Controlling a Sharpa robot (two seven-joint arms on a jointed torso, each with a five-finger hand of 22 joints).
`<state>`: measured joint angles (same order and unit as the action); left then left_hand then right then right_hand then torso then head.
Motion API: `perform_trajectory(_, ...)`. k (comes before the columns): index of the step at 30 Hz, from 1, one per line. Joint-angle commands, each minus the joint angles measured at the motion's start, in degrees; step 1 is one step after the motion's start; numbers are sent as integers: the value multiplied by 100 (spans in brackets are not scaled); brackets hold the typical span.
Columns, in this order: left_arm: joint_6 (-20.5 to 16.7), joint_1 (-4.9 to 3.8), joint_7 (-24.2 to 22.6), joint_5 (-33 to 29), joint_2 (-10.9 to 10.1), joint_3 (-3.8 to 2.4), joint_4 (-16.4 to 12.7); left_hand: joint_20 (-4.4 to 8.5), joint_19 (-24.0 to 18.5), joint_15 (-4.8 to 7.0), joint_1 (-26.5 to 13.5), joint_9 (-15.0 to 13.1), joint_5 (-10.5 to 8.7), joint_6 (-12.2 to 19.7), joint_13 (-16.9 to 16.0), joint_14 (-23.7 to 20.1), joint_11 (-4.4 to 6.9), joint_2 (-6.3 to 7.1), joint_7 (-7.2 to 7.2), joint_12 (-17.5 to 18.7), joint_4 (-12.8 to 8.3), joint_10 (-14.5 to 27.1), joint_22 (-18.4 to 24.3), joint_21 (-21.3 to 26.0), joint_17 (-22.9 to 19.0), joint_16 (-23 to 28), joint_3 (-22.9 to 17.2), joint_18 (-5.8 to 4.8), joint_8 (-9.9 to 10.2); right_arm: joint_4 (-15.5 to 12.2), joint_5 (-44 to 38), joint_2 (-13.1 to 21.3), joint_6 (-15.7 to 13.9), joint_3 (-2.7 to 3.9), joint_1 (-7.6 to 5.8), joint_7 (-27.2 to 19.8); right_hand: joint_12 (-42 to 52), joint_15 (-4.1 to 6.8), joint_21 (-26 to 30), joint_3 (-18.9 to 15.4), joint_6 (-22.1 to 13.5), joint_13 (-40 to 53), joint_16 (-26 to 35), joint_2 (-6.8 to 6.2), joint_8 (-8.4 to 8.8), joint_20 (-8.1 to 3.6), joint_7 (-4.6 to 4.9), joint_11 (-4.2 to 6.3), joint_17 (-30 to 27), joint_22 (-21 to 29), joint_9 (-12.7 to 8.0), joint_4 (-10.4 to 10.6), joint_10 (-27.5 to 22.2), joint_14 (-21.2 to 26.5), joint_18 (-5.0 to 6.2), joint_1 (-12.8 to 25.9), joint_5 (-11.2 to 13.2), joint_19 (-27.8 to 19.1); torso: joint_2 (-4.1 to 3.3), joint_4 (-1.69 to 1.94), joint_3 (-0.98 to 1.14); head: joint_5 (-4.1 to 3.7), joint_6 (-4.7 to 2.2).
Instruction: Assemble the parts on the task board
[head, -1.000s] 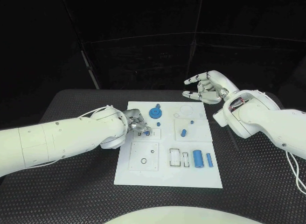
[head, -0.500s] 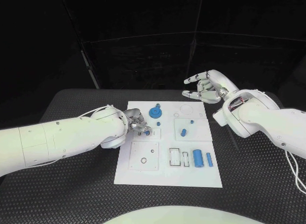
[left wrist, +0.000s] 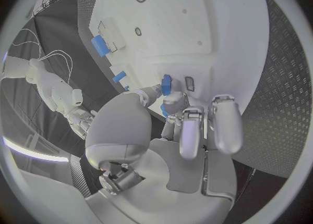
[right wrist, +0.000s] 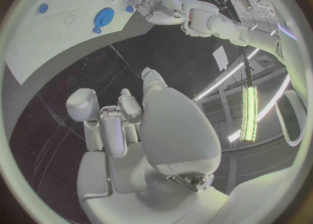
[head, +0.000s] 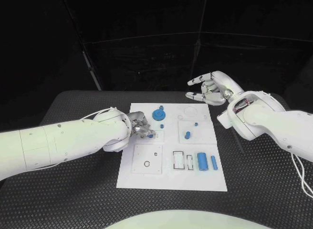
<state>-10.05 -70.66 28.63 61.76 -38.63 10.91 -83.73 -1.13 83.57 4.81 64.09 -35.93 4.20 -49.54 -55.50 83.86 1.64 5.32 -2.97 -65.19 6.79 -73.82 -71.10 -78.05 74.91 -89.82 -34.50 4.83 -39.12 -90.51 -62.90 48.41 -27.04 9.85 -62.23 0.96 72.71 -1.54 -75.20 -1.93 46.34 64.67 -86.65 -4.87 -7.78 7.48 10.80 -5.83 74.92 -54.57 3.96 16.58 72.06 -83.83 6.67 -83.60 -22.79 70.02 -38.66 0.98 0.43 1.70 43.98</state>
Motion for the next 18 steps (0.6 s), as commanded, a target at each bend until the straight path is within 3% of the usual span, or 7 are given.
perform_trajectory(1, 168, 15, 56, 25, 11, 14, -5, 17, 111, 42, -30, 7, 18, -13, -5, 614, 5, -3, 38, -29, -915, -43, -10, -22, 1509, -18, -957, -113, -26, -5, -18, -7, -21, 4, -10, -58, -11, 34, 21, -37, 17, -3, 31, -1, -33, -13, -4, 17, 714, 6, -6, 5, -17, -428, 14, 65, -19, -13, -1, -1, 0, 1, 5)
perform_trajectory(13, 339, 16, 66, 25, 8, 15, 4, 24, 104, 52, -64, -17, 9, -23, -7, 614, 19, 37, 61, -48, -903, -48, 1, -13, 1509, -18, -898, -110, -75, 3, -18, -10, -3, 4, -10, -54, -11, 35, 22, -40, 24, -5, 32, 1, -39, -13, -6, 18, 712, 9, -4, 3, -18, -428, 14, 76, -20, -13, 2, 0, -2, 1, 26)
perform_trajectory(18, 393, 16, 67, 25, 18, 15, 6, 39, 102, 72, -111, -37, 0, -56, -19, 614, 47, 120, 100, -75, -892, -51, -5, -13, 1509, -18, -775, -110, -133, 5, -18, -12, 4, 4, -10, -52, -11, 35, 22, -40, 24, -5, 32, 1, -39, -13, -6, 18, 712, 9, -4, 3, -18, -428, 14, 76, -20, -13, 0, 0, 0, -1, 27)
